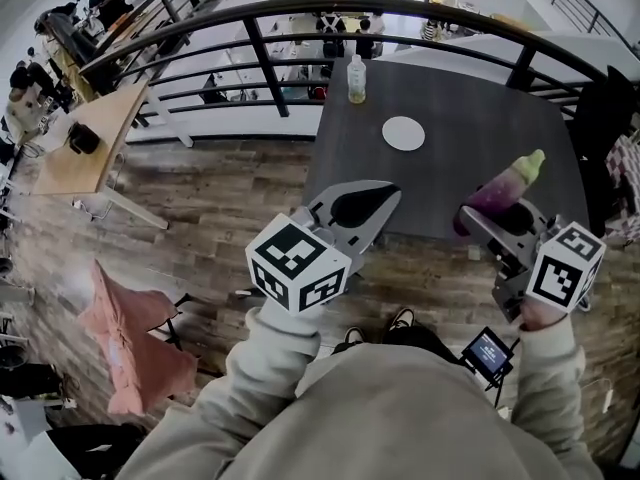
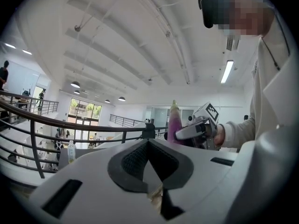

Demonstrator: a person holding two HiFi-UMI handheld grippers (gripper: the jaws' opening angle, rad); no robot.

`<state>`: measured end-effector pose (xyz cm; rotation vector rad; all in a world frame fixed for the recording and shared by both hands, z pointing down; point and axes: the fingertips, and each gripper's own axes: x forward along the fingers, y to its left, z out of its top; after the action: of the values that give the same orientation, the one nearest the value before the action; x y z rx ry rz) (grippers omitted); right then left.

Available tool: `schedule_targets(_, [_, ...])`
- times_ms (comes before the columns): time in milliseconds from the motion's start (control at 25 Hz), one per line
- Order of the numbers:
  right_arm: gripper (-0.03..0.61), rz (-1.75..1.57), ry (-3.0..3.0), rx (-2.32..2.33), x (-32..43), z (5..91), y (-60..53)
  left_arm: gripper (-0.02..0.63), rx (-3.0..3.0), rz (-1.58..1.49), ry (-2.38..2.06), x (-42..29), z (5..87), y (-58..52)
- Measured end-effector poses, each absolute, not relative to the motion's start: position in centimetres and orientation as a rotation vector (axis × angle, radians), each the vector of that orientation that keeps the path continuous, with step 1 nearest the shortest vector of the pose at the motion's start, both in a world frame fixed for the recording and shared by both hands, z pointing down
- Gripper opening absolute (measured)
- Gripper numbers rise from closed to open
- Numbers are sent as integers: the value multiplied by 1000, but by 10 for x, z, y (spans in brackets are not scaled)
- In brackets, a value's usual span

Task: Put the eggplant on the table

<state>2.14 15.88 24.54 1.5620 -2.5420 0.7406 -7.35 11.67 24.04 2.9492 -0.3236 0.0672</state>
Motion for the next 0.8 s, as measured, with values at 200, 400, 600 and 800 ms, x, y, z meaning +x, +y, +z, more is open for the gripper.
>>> schedule_targets(200, [235,777,-2543,1574,48,252,159,5,2957,58,-287,-42,238,117])
schedule_targets(400, [235,789,-2573,1584,89,249,149,5,2987,56,-275,-1,228,107])
schedule_targets(600, [235,787,-2593,1577,131,239,140,5,2985,14,-268,42,213,99])
schedule_targets(800, [235,825,-2613,1541,157,248,136,5,2970,41,-290,69,220,96])
